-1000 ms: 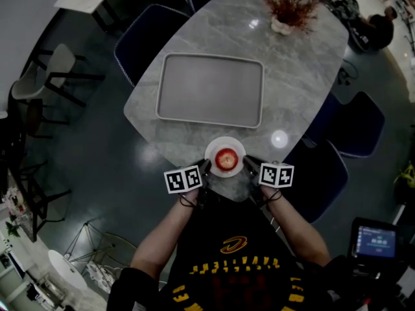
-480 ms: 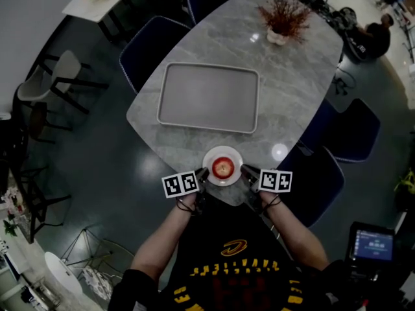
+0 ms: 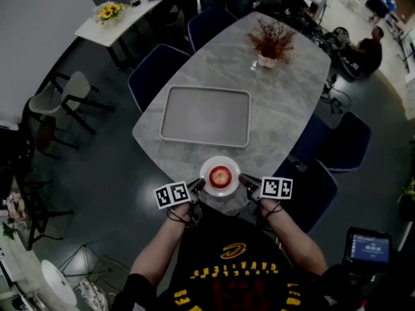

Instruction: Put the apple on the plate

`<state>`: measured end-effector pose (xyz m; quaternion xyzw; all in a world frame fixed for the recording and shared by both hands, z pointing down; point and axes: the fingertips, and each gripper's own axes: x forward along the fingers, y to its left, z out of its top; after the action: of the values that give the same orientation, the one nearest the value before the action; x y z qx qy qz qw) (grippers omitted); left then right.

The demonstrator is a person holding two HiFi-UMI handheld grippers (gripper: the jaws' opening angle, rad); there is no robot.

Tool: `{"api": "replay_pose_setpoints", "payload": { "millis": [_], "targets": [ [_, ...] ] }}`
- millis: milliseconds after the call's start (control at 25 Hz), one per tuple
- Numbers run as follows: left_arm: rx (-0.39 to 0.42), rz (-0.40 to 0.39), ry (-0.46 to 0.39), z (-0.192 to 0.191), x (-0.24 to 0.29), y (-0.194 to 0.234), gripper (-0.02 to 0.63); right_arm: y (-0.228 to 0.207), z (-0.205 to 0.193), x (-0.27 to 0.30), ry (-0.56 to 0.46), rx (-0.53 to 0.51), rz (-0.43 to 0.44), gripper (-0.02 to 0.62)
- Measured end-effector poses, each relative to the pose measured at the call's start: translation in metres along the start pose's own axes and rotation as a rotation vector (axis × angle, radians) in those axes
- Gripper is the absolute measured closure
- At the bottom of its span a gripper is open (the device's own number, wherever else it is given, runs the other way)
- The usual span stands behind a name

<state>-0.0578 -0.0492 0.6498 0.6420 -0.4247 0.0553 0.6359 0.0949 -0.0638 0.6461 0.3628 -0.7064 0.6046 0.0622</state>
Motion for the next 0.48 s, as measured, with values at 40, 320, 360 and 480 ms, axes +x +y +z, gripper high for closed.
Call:
{"api": "replay_pose_setpoints", "payload": {
  "millis": [40, 320, 360, 480],
  "targets": [
    [-0.020, -0.025, -0.007, 0.003, -0.003, -0.007, 0.568, 0.006, 0.007, -0.003, -0.013, -0.003, 0.015, 0.566],
    [-0.023, -0.171, -0.077, 0.037, -0.025, -0.060, 0.575, 0.053, 0.054, -0.022, -0.078, -0.025, 0.143, 0.568],
    [-0.013, -0.183, -0.092, 0.044, -0.029, -0.065, 0.575, 0.061, 0.059, -0.023, -0.082, -0.032, 0.160, 0.568],
    [-0.003, -0.215, -0.130, 0.062, -0.040, -0.079, 0.577, 0.081, 0.073, -0.024, -0.091, -0.032, 0.200, 0.568]
  ]
}}
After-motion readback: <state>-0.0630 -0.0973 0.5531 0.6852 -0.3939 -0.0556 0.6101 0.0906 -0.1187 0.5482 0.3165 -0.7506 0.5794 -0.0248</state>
